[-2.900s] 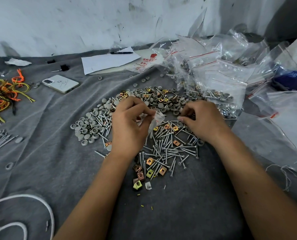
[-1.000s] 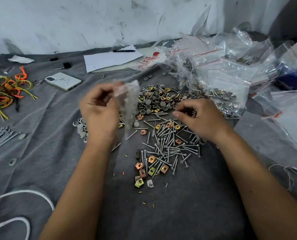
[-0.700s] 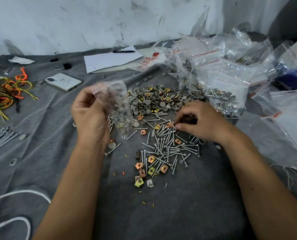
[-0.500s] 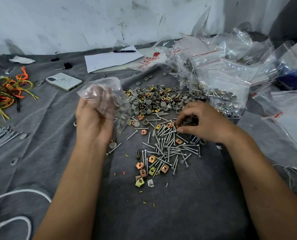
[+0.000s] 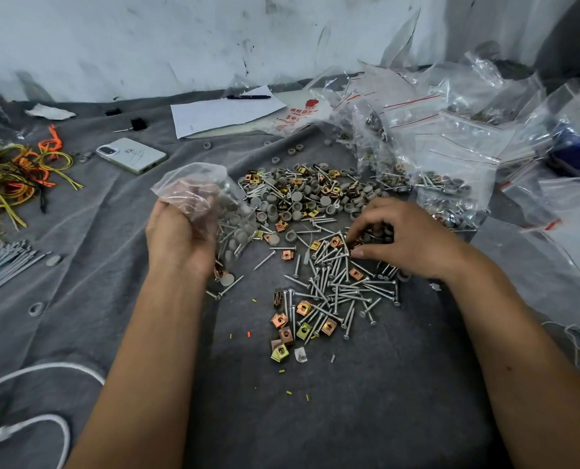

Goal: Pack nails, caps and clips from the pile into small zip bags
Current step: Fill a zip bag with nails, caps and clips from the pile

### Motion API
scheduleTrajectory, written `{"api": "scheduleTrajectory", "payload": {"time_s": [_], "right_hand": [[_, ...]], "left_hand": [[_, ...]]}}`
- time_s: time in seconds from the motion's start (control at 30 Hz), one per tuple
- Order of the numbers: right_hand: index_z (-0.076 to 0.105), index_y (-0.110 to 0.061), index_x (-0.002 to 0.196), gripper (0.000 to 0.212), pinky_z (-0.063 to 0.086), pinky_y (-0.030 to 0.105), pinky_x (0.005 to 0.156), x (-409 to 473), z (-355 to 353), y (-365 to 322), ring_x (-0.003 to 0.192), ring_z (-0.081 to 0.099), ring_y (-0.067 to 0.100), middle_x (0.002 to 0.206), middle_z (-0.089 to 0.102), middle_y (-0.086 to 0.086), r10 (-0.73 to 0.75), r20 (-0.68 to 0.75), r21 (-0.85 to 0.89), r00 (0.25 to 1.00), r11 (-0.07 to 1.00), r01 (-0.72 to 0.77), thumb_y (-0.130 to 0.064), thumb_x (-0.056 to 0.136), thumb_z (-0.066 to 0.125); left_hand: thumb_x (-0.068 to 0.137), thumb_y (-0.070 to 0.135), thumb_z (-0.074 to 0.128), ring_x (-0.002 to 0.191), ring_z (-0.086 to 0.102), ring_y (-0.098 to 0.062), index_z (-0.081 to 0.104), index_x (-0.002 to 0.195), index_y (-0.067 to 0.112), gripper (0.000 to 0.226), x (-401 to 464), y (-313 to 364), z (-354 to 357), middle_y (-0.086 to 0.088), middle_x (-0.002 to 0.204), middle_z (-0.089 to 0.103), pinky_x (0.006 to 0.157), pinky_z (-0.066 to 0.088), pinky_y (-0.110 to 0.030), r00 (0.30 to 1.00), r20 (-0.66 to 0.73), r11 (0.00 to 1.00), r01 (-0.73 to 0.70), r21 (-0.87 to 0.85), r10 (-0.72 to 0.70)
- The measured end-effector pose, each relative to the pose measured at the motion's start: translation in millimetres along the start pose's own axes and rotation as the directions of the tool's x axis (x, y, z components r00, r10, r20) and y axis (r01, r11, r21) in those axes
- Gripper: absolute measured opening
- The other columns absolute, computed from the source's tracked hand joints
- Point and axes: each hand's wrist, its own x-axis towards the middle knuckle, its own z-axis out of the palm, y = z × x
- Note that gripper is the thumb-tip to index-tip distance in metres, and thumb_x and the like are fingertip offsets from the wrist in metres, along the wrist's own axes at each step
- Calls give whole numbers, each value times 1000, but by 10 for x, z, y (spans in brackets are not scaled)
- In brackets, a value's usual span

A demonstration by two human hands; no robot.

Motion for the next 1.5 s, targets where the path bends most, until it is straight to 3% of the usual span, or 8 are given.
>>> {"api": "scheduleTrajectory", "payload": {"time_s": [0.17, 0.27, 0.5, 0.63, 0.93, 1.1, 1.27, 1.5], "right_hand": [[76, -22, 100, 11, 47, 29, 84, 41, 50, 32, 96, 60, 12, 99, 65, -7, -17, -80, -51, 997, 999, 13, -30, 92, 73], [72, -20, 103, 13, 43, 20, 75, 53, 77, 11, 89, 60, 6, 97, 66, -8, -23, -177, 3, 984, 1000, 24, -29, 99, 64], [61, -14, 102, 4, 47, 14, 62, 59, 125, -65, 66, 67, 2, 82, 75, -3, 37, -250, 238, 968, 971, 24, -18, 101, 62], [68, -21, 96, 5, 53, 27, 76, 56, 128, -79, 78, 71, 7, 82, 75, -6, 1, -230, 208, 973, 977, 48, -25, 95, 71], [76, -22, 97, 10, 51, 25, 75, 83, 185, -52, 84, 65, 11, 93, 71, -4, -74, -295, -9, 953, 997, 74, -20, 88, 80], [75, -19, 110, 19, 45, 17, 80, 100, 234, -61, 96, 64, 13, 108, 72, -2, -91, -279, -35, 956, 996, 85, -13, 92, 74], [74, -28, 109, 21, 37, 36, 94, 104, 237, -87, 114, 46, 17, 115, 61, -5, -131, -199, -171, 971, 980, 97, -23, 90, 77], [72, -32, 97, 10, 34, 38, 96, 113, 280, -110, 112, 35, 13, 108, 56, -9, -111, -133, -190, 985, 978, 84, -35, 88, 76]], "left_hand": [[89, -12, 64, 79, 72, -22, 61, 136, -5, 47, 148, 20, -118, -17, 104, 70, 68, 63, -31, 996, -85, 998, -30, 49, 34], [86, -15, 63, 90, 71, -30, 64, 126, 2, 43, 226, 39, -162, -17, 104, 68, 90, 62, -49, 994, -106, 999, -28, 40, 32], [83, -12, 71, 67, 72, -19, 75, 86, 8, 20, 157, 50, -120, -9, 80, 73, 66, 60, -35, 996, -67, 997, -61, 42, 64], [91, -11, 65, 69, 70, -14, 72, 93, 5, 18, 92, 75, -65, -7, 85, 74, 55, 56, -22, 997, 12, 996, -80, 38, 80], [106, 5, 52, 80, 68, -10, 57, 102, 16, 13, -8, 190, -2, 1, 103, 66, 61, 58, -18, 967, 218, 985, -100, -142, 130], [103, 1, 55, 86, 69, -16, 61, 104, 11, 12, -58, 166, 14, -8, 112, 67, 68, 59, -22, 956, 193, 975, -217, -40, 220], [101, 2, 59, 87, 73, -16, 63, 101, 12, 11, -149, 32, 59, -5, 99, 76, 67, 61, -27, 947, 230, 958, -258, 127, 224], [88, 12, 68, 89, 76, -13, 66, 103, 15, 15, -223, -75, 95, -2, 99, 79, 68, 59, -24, 946, 271, 959, -228, 168, 178]]}}
